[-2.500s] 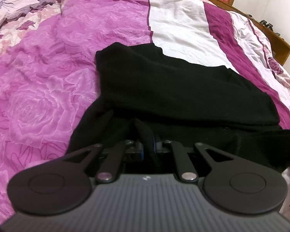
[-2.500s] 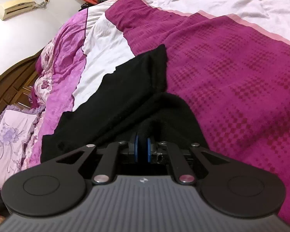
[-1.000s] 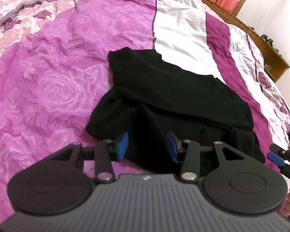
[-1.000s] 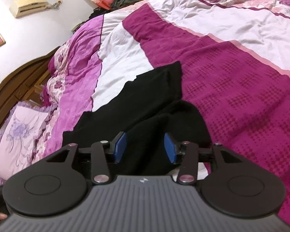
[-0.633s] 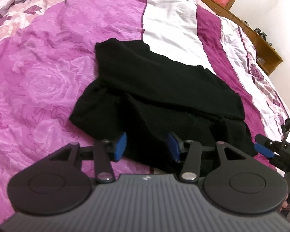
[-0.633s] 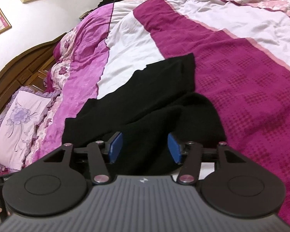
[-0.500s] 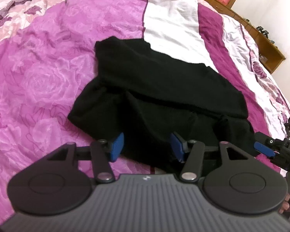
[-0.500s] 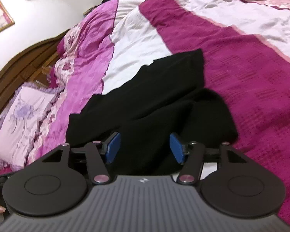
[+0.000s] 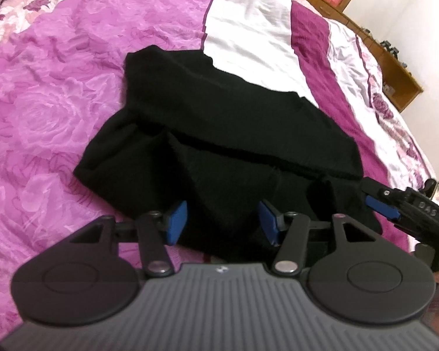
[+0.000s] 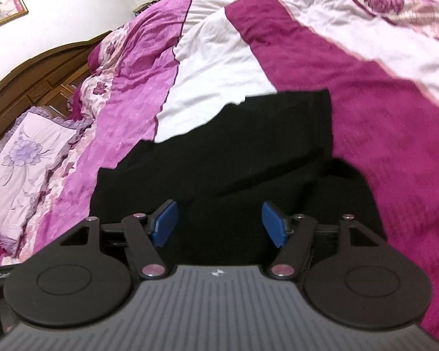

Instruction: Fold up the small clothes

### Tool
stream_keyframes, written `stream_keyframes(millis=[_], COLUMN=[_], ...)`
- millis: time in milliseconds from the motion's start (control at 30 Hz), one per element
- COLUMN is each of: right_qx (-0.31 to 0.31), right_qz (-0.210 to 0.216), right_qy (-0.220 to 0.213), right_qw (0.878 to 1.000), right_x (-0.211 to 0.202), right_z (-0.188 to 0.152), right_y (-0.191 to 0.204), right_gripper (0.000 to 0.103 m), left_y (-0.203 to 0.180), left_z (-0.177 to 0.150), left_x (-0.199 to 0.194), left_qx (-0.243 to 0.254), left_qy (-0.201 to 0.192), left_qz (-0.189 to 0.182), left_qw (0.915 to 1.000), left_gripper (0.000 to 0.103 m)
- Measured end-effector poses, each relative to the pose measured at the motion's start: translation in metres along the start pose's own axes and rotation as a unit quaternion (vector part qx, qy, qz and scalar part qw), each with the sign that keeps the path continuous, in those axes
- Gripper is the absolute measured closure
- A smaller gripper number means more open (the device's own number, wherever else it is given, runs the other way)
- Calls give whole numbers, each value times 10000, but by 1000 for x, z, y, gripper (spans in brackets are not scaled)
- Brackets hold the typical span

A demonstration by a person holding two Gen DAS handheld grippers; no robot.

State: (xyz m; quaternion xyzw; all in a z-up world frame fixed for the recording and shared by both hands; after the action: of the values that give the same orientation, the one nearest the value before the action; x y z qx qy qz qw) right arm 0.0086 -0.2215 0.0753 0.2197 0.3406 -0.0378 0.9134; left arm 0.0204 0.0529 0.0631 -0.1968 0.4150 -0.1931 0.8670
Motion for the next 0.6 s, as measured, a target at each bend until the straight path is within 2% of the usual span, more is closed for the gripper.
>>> stream_keyframes(millis=[133,233,333,467,500,567,600], right_qx=[-297,-845,-1223,-1401,-1408,-1422,-1450], right_qz=[-101,-215,-285,-304,-327,-421,-502], right_qy=[96,189,331,405,385,324,304], right_qw=[9995,9960,9915,9888,9887,9884,9877], right_x=[16,33,47,57,58,58,58], right_z=[9,6,-2,-12,-14,-17,-19], right_y=[4,14,21,21,21,20,20], right_gripper=[29,29,29,29,32,45,55], left_y=[0,2,10,21,23,26,26], left_z=[6,10,12,10,9,8,8], left_x=[3,11,22,35,37,38,38], left_qx=[-35,-7,-194,-462,-519,-595,-599], left_qy=[-37,-25,55,170,164,135,121], left_qz=[-30,100,142,188,181,152,135], left_qw=[10000,9999,9997,9986,9984,9980,9980], left_gripper=[47,47,47,47,47,47,47])
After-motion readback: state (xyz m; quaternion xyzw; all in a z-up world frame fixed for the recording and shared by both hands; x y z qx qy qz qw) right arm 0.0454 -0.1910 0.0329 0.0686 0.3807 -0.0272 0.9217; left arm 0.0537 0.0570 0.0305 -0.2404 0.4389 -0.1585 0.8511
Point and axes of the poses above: each gripper's, at about its wrist camera, not at the fingertips, and x roughly the way its jaws point, y to its left, z to its top, the point moved 1 cm from there along x, roughly the way its jaws point, and after that the axes turned 8 degrees about -z, right-handed, at the moved point
